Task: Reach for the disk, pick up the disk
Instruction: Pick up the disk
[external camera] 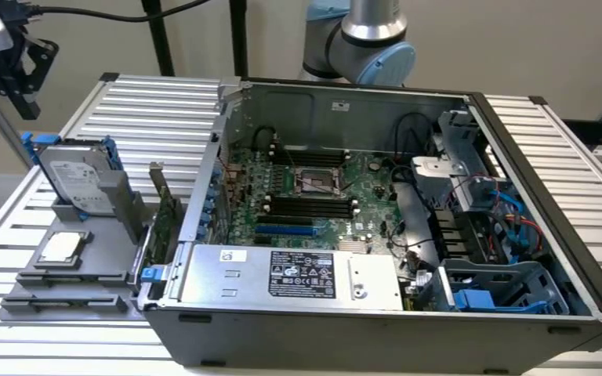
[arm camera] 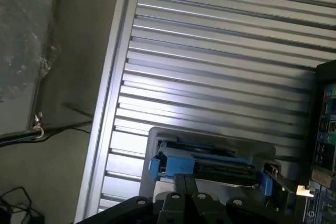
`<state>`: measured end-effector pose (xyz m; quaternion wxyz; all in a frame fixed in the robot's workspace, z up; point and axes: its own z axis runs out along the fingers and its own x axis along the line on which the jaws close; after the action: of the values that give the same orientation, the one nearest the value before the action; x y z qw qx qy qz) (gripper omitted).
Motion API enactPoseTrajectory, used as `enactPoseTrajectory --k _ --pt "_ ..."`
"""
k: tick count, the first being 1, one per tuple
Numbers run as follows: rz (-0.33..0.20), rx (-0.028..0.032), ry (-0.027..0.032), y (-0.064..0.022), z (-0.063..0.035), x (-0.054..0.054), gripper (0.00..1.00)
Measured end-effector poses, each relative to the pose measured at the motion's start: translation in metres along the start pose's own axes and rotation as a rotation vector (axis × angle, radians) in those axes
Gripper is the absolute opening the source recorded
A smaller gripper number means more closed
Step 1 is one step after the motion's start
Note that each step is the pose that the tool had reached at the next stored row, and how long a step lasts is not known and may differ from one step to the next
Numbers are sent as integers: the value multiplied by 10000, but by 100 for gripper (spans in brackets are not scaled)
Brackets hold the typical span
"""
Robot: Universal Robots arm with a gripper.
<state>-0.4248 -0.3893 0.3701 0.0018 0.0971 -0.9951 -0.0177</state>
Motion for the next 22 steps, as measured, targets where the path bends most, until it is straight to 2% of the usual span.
enactPoseTrajectory --k 22 --pt "-4003 0 142 0 0 0 11"
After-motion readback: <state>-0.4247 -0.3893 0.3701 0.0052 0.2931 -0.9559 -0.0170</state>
